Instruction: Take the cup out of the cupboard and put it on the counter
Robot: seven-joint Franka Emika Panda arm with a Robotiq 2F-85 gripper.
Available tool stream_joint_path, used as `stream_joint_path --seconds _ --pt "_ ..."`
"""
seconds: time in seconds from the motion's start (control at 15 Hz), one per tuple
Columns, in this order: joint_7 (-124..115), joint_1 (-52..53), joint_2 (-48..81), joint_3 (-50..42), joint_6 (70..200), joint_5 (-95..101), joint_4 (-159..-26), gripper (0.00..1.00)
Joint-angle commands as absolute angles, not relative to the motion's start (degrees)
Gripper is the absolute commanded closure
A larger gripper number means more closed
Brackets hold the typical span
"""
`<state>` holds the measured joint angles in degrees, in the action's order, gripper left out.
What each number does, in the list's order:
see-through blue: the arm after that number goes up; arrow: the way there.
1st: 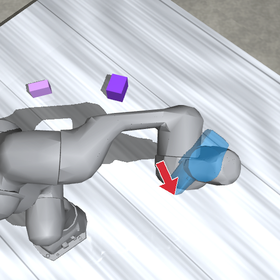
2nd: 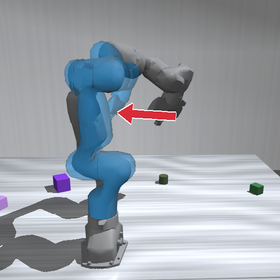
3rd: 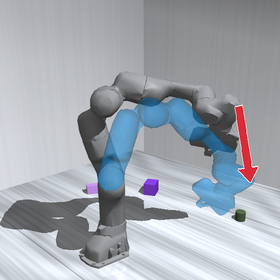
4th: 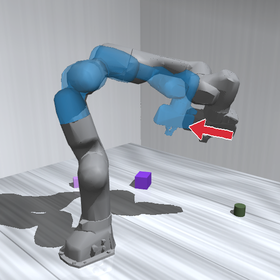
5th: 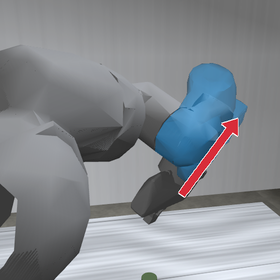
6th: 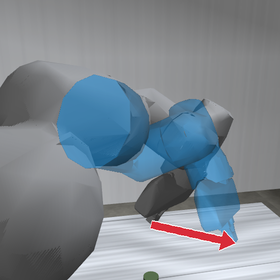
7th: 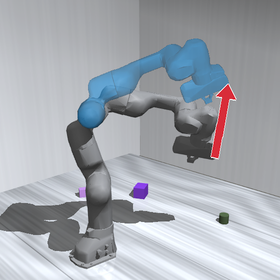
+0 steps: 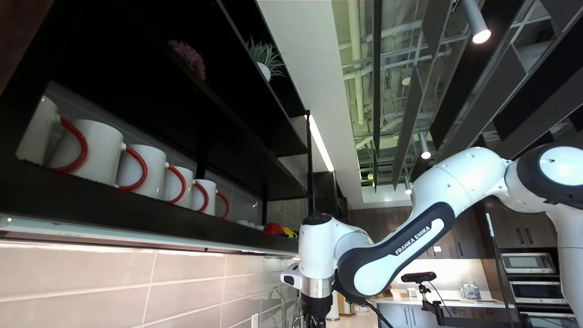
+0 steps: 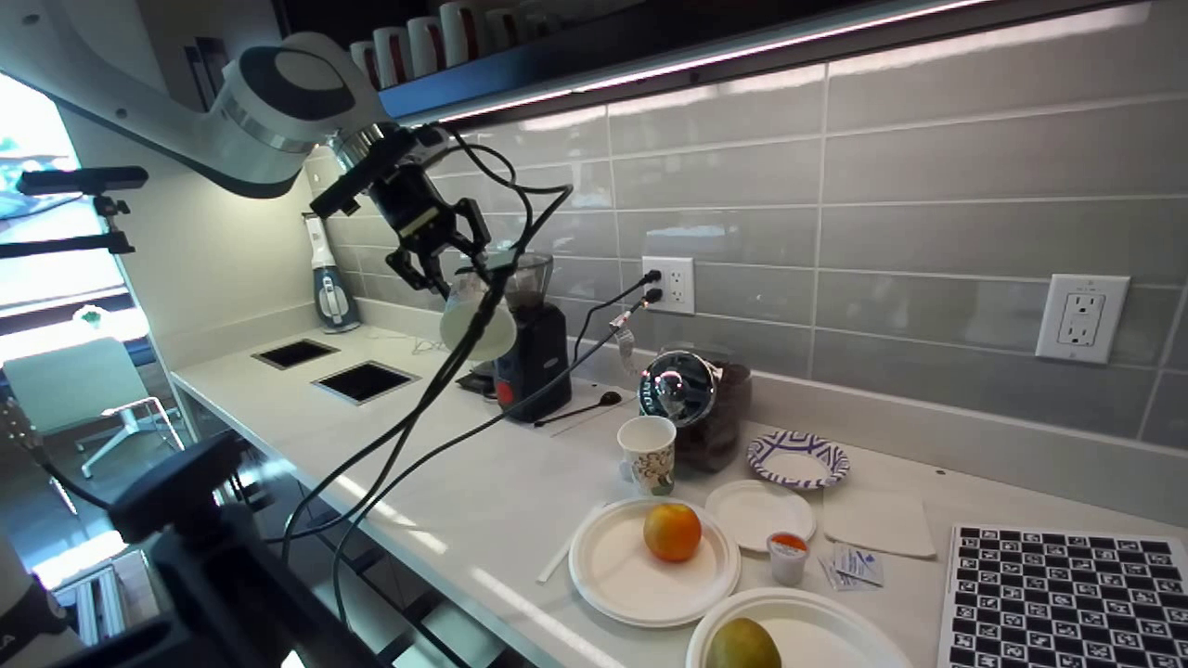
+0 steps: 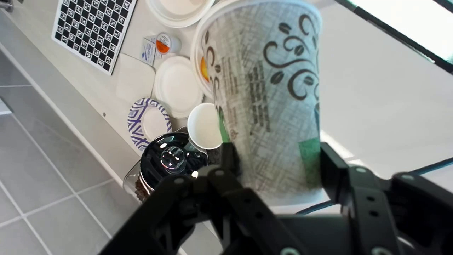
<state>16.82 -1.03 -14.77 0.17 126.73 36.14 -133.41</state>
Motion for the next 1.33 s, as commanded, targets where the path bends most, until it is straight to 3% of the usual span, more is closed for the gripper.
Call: stream_joint_path --seconds 0.0,0.07,0.87,1.27 --pt "16.8 -0.8 -14.8 0.0 126.5 36.1 -133.3 0.41" --pt "16.9 -0.7 -11.4 0.7 123.5 36.6 -131.3 0.66" --pt "12.4 4.4 10.5 4.4 106.0 56.1 -120.7 0.66" --pt "15.7 6.6 17.3 5.9 106.9 63.7 -118.3 0.66"
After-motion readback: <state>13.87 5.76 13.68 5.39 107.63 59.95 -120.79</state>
